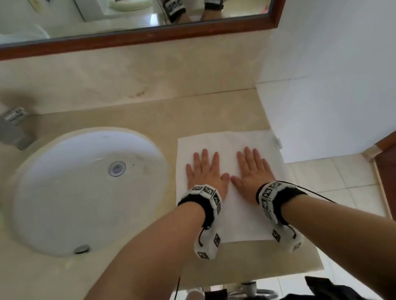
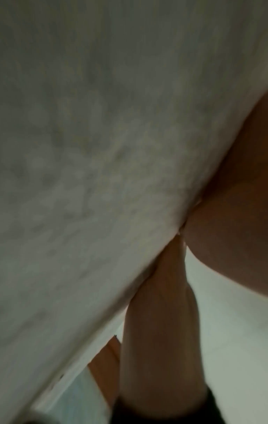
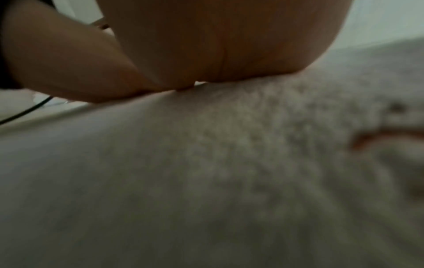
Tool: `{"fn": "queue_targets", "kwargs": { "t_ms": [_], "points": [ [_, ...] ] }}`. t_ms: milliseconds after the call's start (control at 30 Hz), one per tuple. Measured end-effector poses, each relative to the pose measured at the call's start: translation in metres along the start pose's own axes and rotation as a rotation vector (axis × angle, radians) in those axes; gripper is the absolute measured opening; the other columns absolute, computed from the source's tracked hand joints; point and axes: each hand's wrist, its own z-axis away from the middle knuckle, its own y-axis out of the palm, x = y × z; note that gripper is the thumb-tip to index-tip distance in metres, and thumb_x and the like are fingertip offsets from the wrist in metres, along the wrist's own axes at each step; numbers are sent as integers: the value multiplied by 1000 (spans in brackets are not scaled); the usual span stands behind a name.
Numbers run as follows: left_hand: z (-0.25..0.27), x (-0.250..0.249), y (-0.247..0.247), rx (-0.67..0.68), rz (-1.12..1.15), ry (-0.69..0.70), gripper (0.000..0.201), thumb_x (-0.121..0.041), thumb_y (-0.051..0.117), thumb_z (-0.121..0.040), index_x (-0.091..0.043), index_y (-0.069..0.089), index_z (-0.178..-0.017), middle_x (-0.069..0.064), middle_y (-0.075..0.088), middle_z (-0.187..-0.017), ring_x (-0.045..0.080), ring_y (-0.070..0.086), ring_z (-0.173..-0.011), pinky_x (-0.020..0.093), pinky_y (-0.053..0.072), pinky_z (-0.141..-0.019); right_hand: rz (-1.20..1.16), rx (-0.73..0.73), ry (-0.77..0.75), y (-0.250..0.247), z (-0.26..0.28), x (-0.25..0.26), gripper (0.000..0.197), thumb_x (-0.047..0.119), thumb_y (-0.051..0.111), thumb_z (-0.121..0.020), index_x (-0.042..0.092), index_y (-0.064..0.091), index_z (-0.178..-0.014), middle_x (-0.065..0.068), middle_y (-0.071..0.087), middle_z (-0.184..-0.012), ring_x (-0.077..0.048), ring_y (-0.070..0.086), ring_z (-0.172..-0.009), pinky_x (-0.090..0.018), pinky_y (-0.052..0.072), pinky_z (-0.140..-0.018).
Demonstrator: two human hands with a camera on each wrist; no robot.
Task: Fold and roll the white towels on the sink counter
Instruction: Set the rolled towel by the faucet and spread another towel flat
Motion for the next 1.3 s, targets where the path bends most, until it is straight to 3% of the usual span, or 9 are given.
{"fn": "queue_targets", "kwargs": {
  "t_ms": [233, 333, 433, 567, 667, 800, 933, 1100, 1300],
  "points": [
    [20, 32, -12, 112, -48, -128, 80, -54, 31, -95, -20, -18, -148, 8, -29, -154, 30, -24, -142, 48, -7, -117, -55, 61, 95, -17, 12, -30, 80, 54, 25, -97, 13, -19, -149, -7, -27, -156, -24, -23, -144, -38, -6, -119],
    [32, 9, -10, 80, -91, -13, 79, -45, 34, -97, -19, -19, -148, 9, -28, -154, 29, -24, -143, 46, -8, -117, 31, 53, -56, -3, 25, -6, 79, 52, 24, -97, 12, -21, -148, -8, -31, -154, -24, -26, -143, -38, -7, -119],
    [43, -10, 2, 182, -135, 89, 73, -41, 32, -98, -22, -16, -149, 6, -27, -155, 26, -23, -143, 44, -8, -118, 87, 105, -128, 15, 38, 4, 79, 53, 24, -97, 13, -22, -148, -8, -32, -153, -24, -26, -143, -38, -9, -118],
    [46, 16, 6, 233, -184, 9, 89, -63, 35, -89, -23, -20, -148, 4, -31, -153, 28, -26, -142, 45, -9, -116, 95, 137, -88, 5, 40, -21, 82, 54, 27, -96, 16, -23, -148, -6, -31, -154, -22, -24, -144, -37, -7, -119],
    [52, 18, -3, 271, -210, -57, 103, -66, 44, -84, -19, -24, -146, 8, -34, -151, 31, -27, -141, 47, -8, -117, 112, 139, -49, -4, 47, -25, 86, 55, 31, -95, 13, -23, -148, -8, -30, -154, -23, -24, -144, -38, -5, -120],
    [68, -15, 11, 213, -206, 52, 109, -60, 53, -82, -19, -25, -146, 9, -33, -152, 29, -27, -141, 47, -10, -116, 153, 159, -207, 8, 66, 2, 90, 57, 35, -93, 14, -24, -147, -7, -32, -153, -23, -27, -143, -38, -6, -119],
    [78, 1, 27, 193, -242, 136, 110, -73, 47, -77, -23, -22, -147, 7, -34, -152, 28, -30, -140, 47, -12, -114, 245, 156, -257, 23, 73, -13, 89, 62, 29, -92, 17, -24, -147, -5, -33, -153, -21, -28, -142, -37, -8, -119],
    [85, 48, 21, 288, -315, 34, 127, -86, 48, -63, -25, -30, -143, 8, -41, -147, 32, -32, -138, 53, -10, -115, 304, 180, -185, 14, 77, -53, 101, 70, 36, -86, 18, -26, -147, -4, -33, -153, -20, -26, -143, -37, -6, -119],
    [74, 4, 1, 255, -194, -2, 109, -73, 46, -79, -24, -25, -146, 10, -34, -152, 32, -26, -141, 49, -7, -116, 208, 189, -139, 13, 79, -40, 99, 67, 35, -88, 15, -26, -147, -7, -34, -153, -23, -26, -143, -38, -6, -120]
  ]
}}
